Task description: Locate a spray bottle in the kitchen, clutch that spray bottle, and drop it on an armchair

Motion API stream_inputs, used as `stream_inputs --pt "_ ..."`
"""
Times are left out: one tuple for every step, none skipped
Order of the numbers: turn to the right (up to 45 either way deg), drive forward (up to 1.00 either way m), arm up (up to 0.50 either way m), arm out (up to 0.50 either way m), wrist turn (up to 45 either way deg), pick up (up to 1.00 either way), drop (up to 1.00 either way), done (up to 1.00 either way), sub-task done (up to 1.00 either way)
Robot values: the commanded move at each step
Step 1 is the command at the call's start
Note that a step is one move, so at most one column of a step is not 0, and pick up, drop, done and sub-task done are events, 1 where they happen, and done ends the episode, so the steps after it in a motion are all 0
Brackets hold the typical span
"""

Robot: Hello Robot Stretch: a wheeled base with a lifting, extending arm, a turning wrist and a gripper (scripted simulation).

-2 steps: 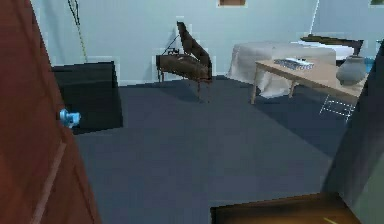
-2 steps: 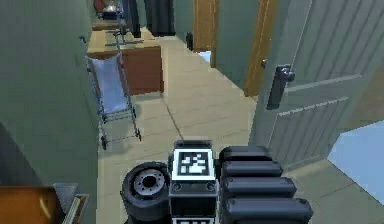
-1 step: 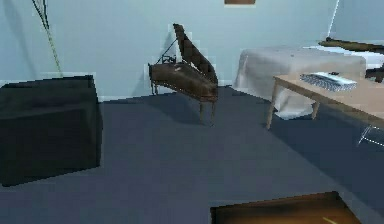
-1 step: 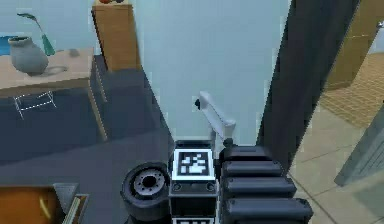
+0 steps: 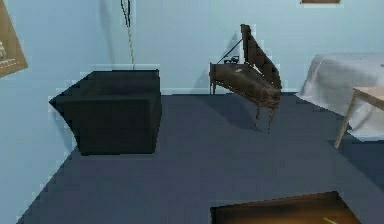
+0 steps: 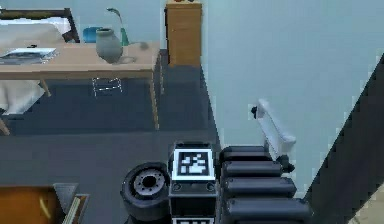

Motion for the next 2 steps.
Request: stream_inputs --pt "0.0 1.0 0.0 0.0 0.0 0.0 0.0 0.0 0.0" --pt "-3.0 0.0 0.0 0.0 0.0 0.0 0.0 0.0 0.0"
